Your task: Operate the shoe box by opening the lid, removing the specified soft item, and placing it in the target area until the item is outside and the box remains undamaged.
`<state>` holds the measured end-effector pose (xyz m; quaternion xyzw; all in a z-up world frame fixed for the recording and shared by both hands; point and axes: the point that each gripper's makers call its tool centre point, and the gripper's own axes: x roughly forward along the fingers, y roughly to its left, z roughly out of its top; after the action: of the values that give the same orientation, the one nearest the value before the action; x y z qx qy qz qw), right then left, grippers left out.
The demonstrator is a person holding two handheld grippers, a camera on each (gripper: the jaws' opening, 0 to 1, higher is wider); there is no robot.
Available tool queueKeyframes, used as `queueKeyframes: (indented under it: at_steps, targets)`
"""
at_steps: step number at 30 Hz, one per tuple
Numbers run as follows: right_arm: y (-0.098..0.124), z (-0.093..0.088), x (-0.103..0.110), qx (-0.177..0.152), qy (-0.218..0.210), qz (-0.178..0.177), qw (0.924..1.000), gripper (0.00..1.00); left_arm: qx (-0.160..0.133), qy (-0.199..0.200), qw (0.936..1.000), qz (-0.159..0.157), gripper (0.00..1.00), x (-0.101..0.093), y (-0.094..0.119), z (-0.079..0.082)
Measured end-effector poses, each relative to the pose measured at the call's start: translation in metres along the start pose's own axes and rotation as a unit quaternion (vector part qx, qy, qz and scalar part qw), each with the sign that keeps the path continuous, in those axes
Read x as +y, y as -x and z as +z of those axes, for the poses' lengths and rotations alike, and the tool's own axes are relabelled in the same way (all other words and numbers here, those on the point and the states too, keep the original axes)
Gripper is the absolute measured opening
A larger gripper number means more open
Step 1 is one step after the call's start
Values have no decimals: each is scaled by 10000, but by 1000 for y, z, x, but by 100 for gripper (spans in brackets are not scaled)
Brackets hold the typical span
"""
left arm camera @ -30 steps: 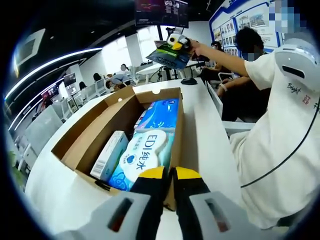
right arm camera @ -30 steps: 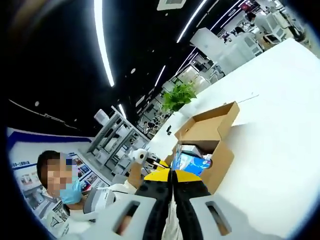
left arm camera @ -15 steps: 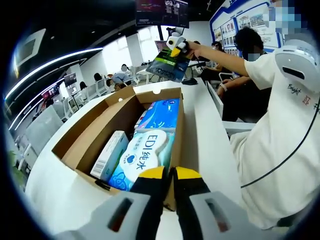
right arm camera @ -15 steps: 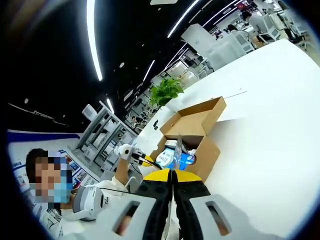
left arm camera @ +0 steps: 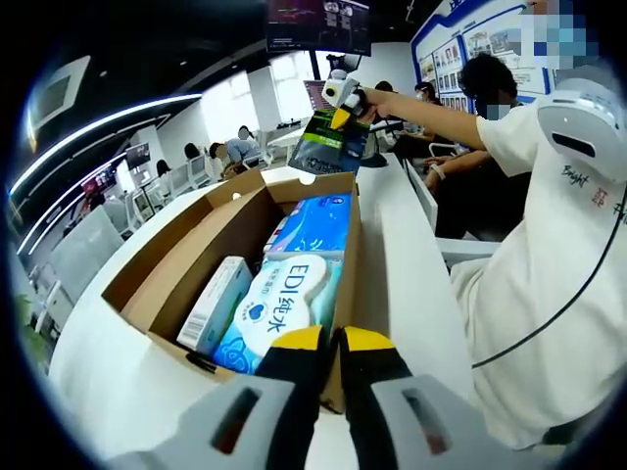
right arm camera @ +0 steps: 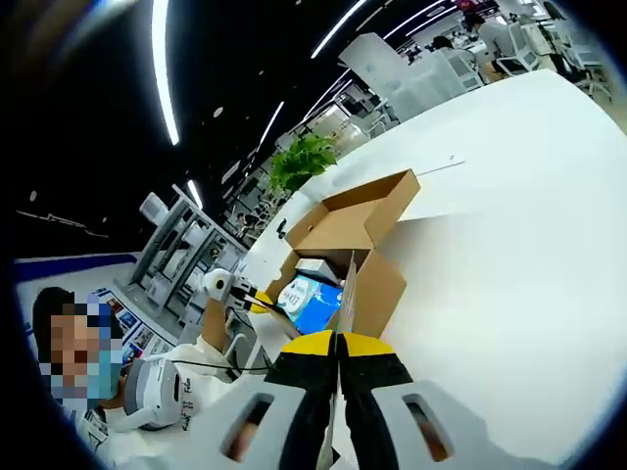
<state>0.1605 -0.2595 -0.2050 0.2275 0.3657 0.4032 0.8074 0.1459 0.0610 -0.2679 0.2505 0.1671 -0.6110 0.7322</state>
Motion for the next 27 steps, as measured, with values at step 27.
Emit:
queueKeyframes:
  at_steps: [27]
  targets:
    - [-11,-18,-57,483,-146,-837,9952,0,-66,19,10000,21,6,-1,0,1]
